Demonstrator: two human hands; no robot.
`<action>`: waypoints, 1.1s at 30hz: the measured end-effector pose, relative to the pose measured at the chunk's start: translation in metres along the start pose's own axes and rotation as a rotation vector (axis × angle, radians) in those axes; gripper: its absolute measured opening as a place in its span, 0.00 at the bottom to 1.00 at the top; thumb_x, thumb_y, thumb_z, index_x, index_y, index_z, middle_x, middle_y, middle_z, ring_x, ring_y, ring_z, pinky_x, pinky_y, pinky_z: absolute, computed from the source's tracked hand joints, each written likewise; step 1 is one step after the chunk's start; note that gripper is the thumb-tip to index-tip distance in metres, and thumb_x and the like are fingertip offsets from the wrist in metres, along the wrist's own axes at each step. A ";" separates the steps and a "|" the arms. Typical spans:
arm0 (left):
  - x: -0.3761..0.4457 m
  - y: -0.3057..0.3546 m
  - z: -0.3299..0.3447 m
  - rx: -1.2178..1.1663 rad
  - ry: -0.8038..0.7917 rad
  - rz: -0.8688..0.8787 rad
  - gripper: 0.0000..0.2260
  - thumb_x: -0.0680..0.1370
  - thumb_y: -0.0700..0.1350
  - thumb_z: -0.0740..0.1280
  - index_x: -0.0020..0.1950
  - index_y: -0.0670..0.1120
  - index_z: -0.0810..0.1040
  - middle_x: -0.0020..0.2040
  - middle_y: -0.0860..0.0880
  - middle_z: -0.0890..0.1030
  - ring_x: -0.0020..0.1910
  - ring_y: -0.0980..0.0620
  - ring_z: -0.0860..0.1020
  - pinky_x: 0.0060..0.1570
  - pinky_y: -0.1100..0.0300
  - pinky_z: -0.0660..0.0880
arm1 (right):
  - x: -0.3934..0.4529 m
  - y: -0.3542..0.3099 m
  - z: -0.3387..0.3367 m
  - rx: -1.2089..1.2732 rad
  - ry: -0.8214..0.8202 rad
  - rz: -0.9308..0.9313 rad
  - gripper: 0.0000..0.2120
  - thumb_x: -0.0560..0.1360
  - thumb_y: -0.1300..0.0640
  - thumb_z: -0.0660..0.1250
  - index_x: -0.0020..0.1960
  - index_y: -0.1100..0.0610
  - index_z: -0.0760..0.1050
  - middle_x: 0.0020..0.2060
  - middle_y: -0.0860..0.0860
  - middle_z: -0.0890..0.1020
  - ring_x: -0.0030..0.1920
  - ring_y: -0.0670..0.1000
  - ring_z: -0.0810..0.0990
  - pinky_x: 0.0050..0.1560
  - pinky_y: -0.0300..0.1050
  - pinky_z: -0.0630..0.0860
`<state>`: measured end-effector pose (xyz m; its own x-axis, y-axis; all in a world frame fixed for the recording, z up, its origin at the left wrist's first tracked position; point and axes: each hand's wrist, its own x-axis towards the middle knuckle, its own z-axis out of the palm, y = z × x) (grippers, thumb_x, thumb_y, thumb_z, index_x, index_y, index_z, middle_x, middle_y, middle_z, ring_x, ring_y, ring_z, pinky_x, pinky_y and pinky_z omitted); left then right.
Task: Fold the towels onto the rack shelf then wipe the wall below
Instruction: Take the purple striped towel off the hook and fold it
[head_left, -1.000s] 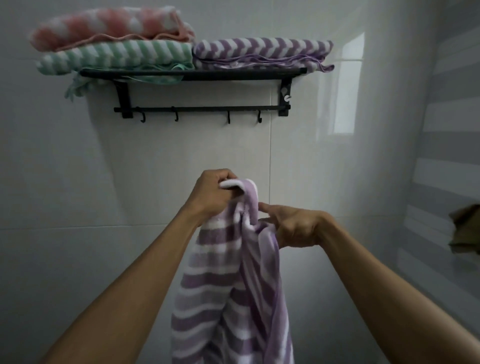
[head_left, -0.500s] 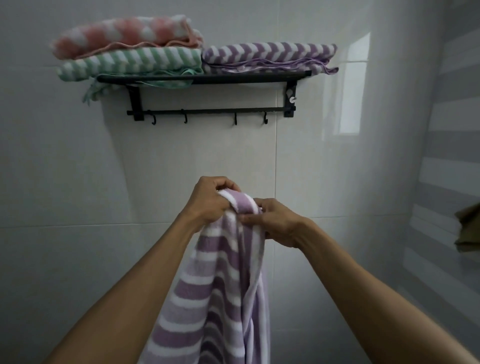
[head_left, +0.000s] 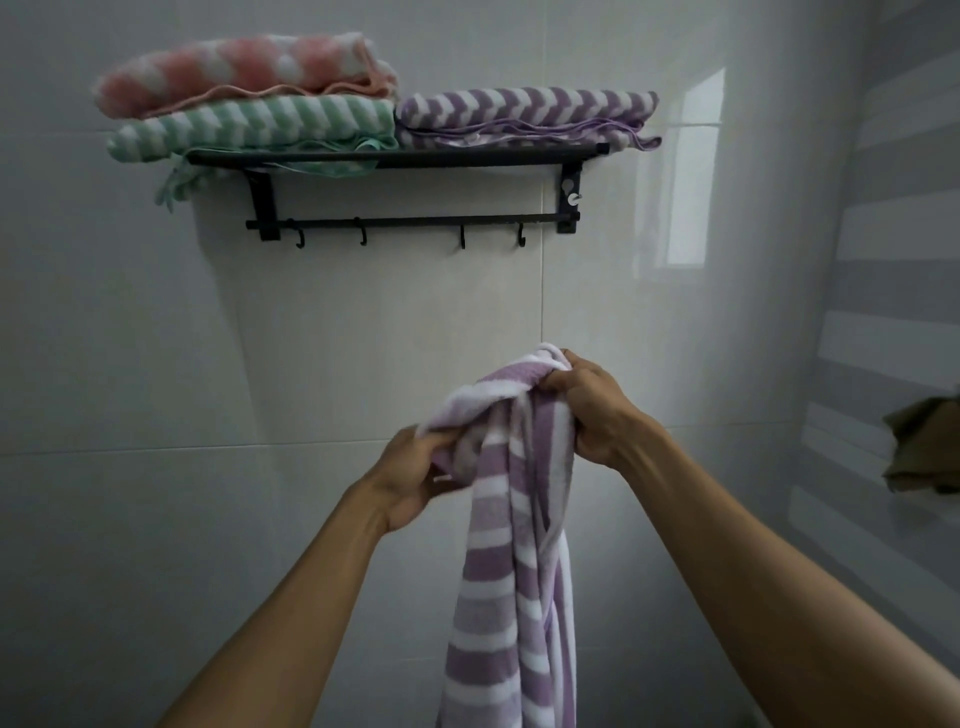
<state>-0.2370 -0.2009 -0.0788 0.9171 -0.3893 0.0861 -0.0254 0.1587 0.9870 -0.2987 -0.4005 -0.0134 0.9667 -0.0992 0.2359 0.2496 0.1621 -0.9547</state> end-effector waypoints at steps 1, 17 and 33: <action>0.002 0.008 0.006 -0.020 0.062 0.056 0.11 0.76 0.44 0.70 0.56 0.40 0.82 0.48 0.37 0.81 0.44 0.42 0.79 0.44 0.51 0.79 | -0.002 0.002 -0.005 -0.055 -0.001 0.020 0.14 0.74 0.73 0.60 0.52 0.60 0.78 0.42 0.59 0.83 0.39 0.55 0.83 0.44 0.48 0.80; 0.004 0.046 0.011 0.557 -0.115 0.126 0.16 0.70 0.44 0.79 0.55 0.42 0.84 0.50 0.43 0.87 0.49 0.44 0.85 0.53 0.49 0.82 | -0.005 0.013 -0.012 -0.120 0.092 -0.005 0.10 0.74 0.69 0.70 0.53 0.58 0.81 0.44 0.60 0.86 0.42 0.58 0.85 0.46 0.56 0.82; 0.011 0.050 0.022 0.463 0.065 0.352 0.06 0.70 0.40 0.78 0.46 0.45 0.86 0.42 0.46 0.85 0.41 0.51 0.80 0.46 0.56 0.77 | 0.005 0.022 0.004 -0.570 -0.041 -0.055 0.02 0.73 0.58 0.74 0.44 0.57 0.85 0.43 0.54 0.86 0.46 0.51 0.82 0.50 0.45 0.79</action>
<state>-0.2372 -0.2175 -0.0260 0.8441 -0.3267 0.4252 -0.4907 -0.1506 0.8582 -0.2882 -0.3940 -0.0321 0.9574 -0.0522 0.2840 0.2408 -0.3980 -0.8852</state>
